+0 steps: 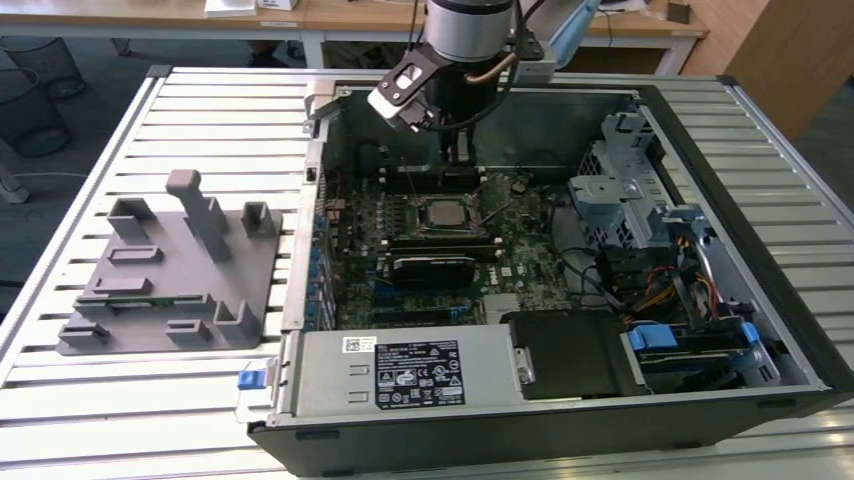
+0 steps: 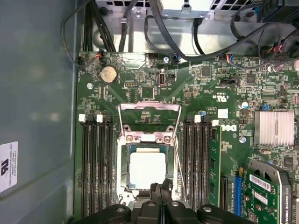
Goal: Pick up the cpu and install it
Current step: 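Close the cpu cover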
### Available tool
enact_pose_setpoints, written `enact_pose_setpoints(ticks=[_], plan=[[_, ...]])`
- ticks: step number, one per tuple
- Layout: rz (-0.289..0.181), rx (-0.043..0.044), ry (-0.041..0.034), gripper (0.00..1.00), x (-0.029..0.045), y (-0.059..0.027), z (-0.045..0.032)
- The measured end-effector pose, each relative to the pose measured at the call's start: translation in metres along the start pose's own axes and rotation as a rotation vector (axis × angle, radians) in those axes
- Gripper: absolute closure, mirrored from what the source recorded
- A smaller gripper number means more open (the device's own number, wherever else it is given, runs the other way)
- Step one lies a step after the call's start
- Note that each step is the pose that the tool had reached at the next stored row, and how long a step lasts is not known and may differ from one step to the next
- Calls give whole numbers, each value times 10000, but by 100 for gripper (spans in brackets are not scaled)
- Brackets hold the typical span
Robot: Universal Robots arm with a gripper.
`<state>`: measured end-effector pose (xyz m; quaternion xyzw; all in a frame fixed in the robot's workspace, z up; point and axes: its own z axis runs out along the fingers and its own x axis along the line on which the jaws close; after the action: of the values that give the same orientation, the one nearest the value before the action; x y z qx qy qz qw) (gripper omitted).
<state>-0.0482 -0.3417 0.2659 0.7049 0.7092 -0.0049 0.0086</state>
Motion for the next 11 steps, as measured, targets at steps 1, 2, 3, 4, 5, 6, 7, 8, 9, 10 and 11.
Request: enact_pose_setpoints(ticks=[1, 2, 3, 4, 5, 6, 7, 8, 9, 10, 11], plan=[[0, 0, -1, 89, 0, 0, 0], [-1, 1, -1, 89, -1, 0, 0], [-1, 1, -2, 89, -2, 0, -1], [-1, 1, -1, 89, -2, 2, -1], [-2, 1, -2, 89, -2, 11, -1], [-2, 0, -3, 89, -2, 26, -1], [-1, 1, -2, 89, -2, 43, -1], [-1, 1, -2, 89, -2, 66, 0], [-1, 0, 0, 89, -2, 97, 0], [-1, 0, -1, 89, -3, 125, 0], [-2, 0, -1, 89, -3, 139, 0]])
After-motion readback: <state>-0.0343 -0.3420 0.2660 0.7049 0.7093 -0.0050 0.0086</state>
